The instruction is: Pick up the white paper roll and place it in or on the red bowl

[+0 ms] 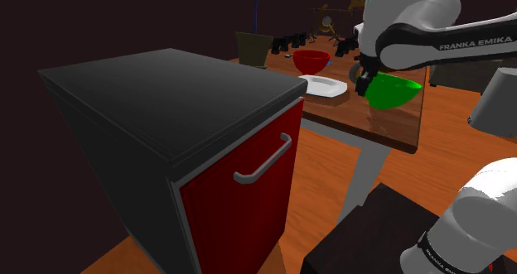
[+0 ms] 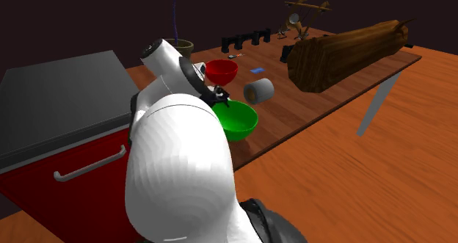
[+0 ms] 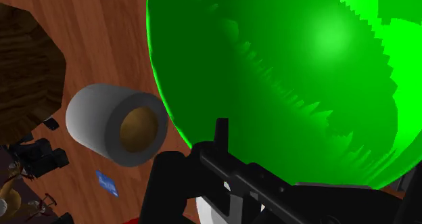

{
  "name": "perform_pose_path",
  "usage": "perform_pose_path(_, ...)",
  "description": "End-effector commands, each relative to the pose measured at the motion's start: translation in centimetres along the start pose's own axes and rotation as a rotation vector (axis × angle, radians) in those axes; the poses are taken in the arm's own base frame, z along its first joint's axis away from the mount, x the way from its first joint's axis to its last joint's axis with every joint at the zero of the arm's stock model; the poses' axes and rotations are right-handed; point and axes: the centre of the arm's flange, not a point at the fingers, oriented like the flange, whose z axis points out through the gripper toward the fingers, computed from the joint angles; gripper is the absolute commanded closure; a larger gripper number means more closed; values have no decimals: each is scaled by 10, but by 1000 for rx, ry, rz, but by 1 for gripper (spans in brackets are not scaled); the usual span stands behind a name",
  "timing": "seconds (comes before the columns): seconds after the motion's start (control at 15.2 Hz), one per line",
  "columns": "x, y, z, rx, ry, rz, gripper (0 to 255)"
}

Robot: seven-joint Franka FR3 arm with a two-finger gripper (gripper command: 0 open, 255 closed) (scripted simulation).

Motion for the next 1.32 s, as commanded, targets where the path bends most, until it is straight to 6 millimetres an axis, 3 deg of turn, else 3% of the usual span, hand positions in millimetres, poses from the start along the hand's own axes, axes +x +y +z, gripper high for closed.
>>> perform_pose_path(0.0,8,5,16,-96,9,-16,0)
perform_pose_path(0.79,62,61,93,-625,38,-82,0)
perform_pose_path(1.25,64,83,123,-625,38,-82,0)
